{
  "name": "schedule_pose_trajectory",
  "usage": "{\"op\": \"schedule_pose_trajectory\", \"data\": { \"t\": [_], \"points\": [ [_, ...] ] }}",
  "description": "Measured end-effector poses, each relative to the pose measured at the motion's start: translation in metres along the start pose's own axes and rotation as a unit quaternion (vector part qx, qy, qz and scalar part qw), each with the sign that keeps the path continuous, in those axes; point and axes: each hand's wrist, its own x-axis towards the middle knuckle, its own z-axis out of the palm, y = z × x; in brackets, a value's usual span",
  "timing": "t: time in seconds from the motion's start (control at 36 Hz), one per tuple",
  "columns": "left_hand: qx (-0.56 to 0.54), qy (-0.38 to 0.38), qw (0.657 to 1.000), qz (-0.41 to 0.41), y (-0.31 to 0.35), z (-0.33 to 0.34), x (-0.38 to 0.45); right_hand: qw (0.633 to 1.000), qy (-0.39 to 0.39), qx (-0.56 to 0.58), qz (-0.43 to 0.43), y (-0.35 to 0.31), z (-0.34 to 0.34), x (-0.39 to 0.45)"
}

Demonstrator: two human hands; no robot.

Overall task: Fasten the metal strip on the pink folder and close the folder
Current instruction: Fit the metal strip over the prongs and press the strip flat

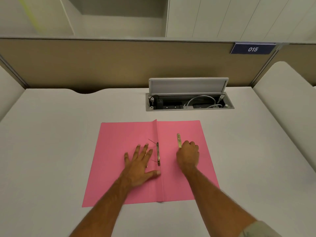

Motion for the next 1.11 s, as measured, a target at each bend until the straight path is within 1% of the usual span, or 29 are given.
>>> {"op": "schedule_pose_trajectory", "data": {
  "t": [0.11, 0.28, 0.61, 0.78, 0.86, 1.03, 1.11],
  "points": [
    [0.022, -0.013, 1.000, 0.011, 0.003, 0.001, 0.001, 0.998, -0.014, 0.023, 0.048, -0.006, -0.001, 0.001],
    [0.064, -0.024, 0.997, 0.032, 0.011, 0.002, 0.001, 0.988, -0.013, 0.107, 0.113, -0.013, -0.005, 0.003],
    [0.051, -0.075, 0.995, 0.031, 0.023, -0.007, 0.005, 0.969, -0.051, 0.191, 0.146, -0.014, -0.017, 0.009],
    [0.044, -0.095, 0.994, 0.026, 0.027, -0.009, 0.010, 0.964, -0.048, 0.223, 0.134, -0.012, -0.017, 0.004],
    [0.038, -0.097, 0.994, 0.021, 0.028, -0.010, 0.009, 0.955, -0.045, 0.272, 0.108, -0.012, -0.014, -0.001],
    [0.031, -0.094, 0.995, 0.020, 0.029, -0.010, 0.009, 0.911, -0.061, 0.404, 0.045, -0.016, -0.018, -0.018],
    [0.026, -0.094, 0.995, 0.017, 0.029, -0.009, 0.008, 0.892, -0.072, 0.445, 0.037, -0.019, -0.020, -0.025]
  ]
}}
